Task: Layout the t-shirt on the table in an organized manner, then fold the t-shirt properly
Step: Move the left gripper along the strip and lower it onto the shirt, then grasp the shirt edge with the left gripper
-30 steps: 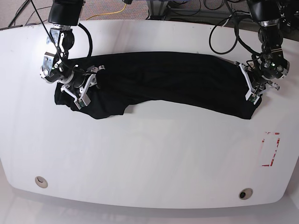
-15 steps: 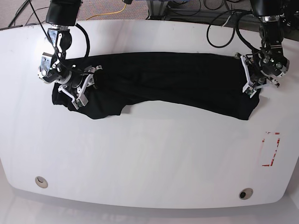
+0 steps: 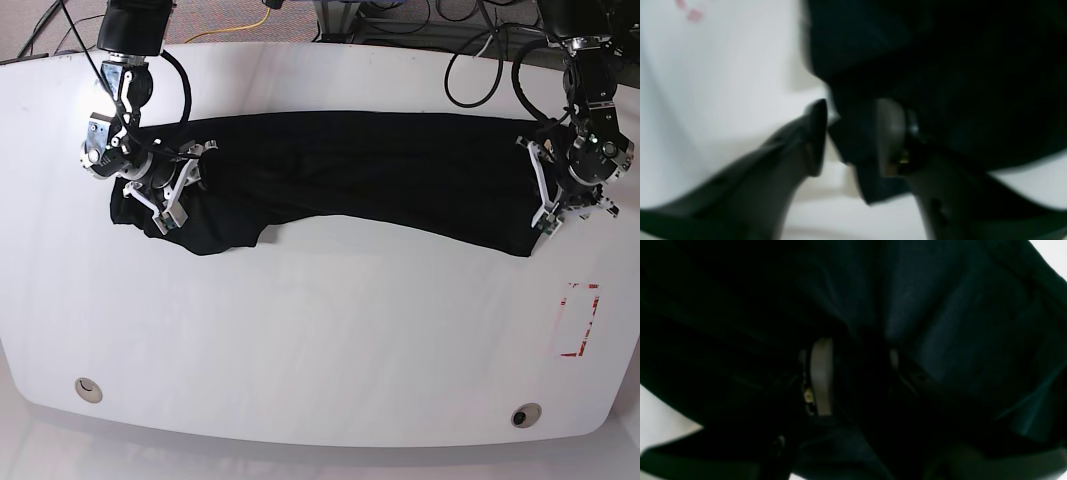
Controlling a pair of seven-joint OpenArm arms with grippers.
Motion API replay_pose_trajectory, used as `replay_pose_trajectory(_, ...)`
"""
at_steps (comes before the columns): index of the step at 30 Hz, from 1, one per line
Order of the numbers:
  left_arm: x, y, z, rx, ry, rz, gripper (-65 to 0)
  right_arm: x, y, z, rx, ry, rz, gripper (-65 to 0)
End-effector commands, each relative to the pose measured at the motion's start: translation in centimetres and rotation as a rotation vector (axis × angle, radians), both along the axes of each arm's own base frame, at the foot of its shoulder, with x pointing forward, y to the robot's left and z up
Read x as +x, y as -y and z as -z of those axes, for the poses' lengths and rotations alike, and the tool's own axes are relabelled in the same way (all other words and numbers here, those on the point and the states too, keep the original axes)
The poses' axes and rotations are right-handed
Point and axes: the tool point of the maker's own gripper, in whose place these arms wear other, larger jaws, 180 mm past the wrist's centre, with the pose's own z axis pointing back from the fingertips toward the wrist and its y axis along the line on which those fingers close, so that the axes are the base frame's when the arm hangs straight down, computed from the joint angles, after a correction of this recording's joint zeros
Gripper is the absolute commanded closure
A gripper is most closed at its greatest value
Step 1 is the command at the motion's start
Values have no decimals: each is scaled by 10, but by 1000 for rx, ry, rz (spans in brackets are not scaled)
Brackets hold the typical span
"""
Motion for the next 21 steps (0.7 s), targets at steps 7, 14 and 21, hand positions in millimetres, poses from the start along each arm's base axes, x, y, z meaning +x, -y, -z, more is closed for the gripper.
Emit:
replay_pose_trajectory(7, 42, -9, -41, -42, 161, -66, -381, 2, 8, -3, -31, 0, -1, -193)
replay_pose_trajectory(14, 67, -26, -41, -124, 180, -161, -382, 2, 5, -3, -27, -1, -5, -193)
replay_pose_trajectory(21, 88, -25, -25, -226, 175, -187, -382, 2, 5, -3, -27, -1, -5, -193)
